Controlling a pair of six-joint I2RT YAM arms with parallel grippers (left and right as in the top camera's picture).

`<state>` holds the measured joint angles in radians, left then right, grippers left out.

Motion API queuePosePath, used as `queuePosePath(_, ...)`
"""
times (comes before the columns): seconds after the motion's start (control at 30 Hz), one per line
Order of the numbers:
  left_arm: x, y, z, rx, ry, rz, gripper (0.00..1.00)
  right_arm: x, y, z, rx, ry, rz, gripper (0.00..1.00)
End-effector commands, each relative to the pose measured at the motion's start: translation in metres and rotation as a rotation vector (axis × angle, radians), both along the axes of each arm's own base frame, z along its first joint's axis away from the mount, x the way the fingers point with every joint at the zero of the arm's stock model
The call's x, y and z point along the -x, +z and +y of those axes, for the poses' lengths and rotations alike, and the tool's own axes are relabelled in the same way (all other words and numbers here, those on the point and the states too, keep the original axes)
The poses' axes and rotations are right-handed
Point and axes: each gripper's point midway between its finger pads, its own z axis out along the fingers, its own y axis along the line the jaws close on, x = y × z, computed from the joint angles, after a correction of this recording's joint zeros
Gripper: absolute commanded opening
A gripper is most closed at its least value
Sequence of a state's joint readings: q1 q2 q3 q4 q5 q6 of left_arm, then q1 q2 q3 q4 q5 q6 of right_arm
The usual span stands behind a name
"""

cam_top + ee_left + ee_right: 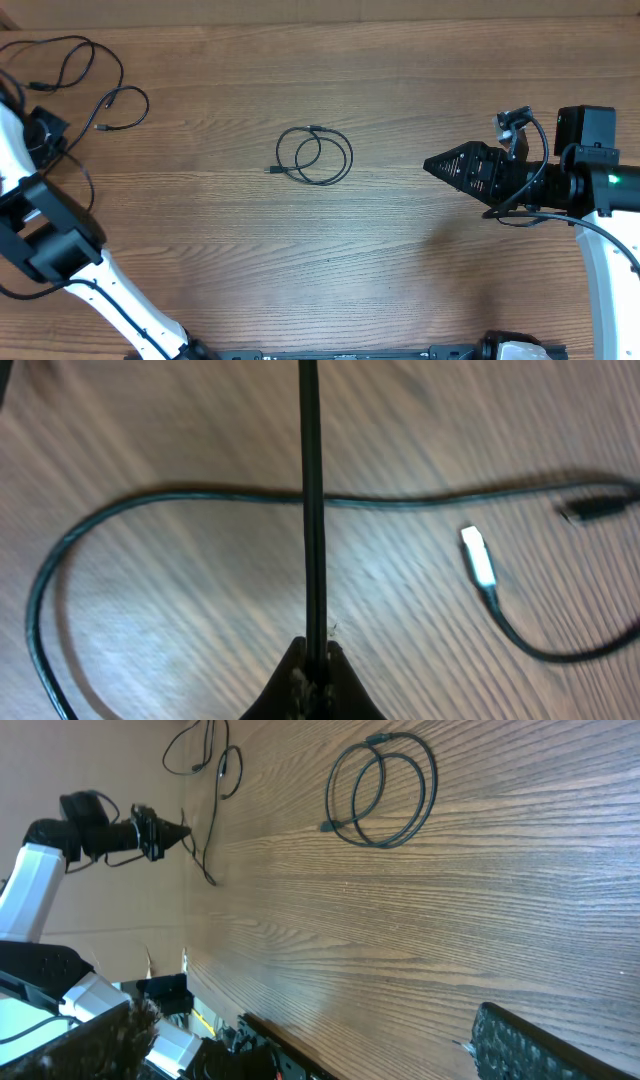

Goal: Untangle cables

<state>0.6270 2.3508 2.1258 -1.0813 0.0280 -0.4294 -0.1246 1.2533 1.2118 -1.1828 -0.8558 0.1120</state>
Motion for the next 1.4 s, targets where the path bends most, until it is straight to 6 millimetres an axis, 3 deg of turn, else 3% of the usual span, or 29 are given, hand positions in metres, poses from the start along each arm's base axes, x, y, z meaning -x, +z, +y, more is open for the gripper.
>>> queuePosePath(0.0,-0.012,0.011,-0.013,-0.088,-0.07,0.037,0.04,-0.004,0.008,-0.002,0.007,-0.004,-0.027,1.0)
queuePosePath(0.07,-0.004,0.011,-0.013,-0.18,-0.073,0.133,0.04,-0.004,0.008,-0.002,0.007,-0.004,-0.027,1.0)
queuePosePath(0.13,0.004,0.009,-0.013,-0.249,-0.076,0.213,0.15,-0.004,0.008,-0.002,0.007,-0.004,-0.027,1.0)
queuePosePath(0.27,0.01,0.004,-0.019,-0.227,-0.063,0.236,0.18,-0.004,0.008,-0.002,0.007,-0.004,-0.027,1.0)
queuePosePath(0.3,0.012,0.004,-0.019,-0.222,-0.056,0.238,0.21,-0.004,0.008,-0.002,0.007,-0.004,-0.027,1.0)
queuePosePath(0.33,0.012,0.004,-0.019,-0.221,-0.056,0.239,0.3,-0.004,0.008,-0.002,0.007,-0.004,-0.027,1.0)
queuePosePath(0.4,0.009,0.002,-0.023,-0.198,-0.064,0.224,0.31,-0.004,0.008,-0.002,0.007,-0.004,-0.029,1.0)
queuePosePath(0.47,-0.008,-0.001,-0.04,-0.097,-0.107,0.133,0.36,-0.005,0.006,-0.003,0.021,-0.01,-0.029,1.0)
queuePosePath(0.53,-0.041,0.002,-0.073,0.061,-0.223,-0.043,0.48,-0.007,0.001,-0.009,0.064,-0.029,-0.024,1.0)
queuePosePath(0.6,-0.063,0.009,-0.094,0.127,-0.308,-0.152,0.49,-0.009,-0.006,-0.017,0.119,-0.054,-0.017,1.0)
queuePosePath(0.7,-0.078,0.011,-0.107,0.06,-0.41,-0.16,0.51,-0.013,-0.018,-0.034,0.232,-0.105,-0.003,1.0)
queuePosePath(0.9,-0.093,-0.003,-0.119,-0.123,-0.567,-0.065,0.84,-0.015,-0.031,-0.058,0.377,-0.17,0.016,1.0)
queuePosePath(1.03,-0.1,-0.03,-0.14,-0.129,-0.688,-0.026,1.0,-0.016,-0.032,-0.061,0.394,-0.177,0.018,1.0)
queuePosePath(1.17,-0.096,-0.06,-0.144,-0.113,-0.763,0.028,1.0,-0.016,-0.032,-0.061,0.394,-0.177,0.018,1.0)
queuePosePath(1.37,-0.094,-0.061,-0.118,-0.201,-0.747,0.07,1.0,-0.016,-0.032,-0.061,0.394,-0.176,0.018,1.0)
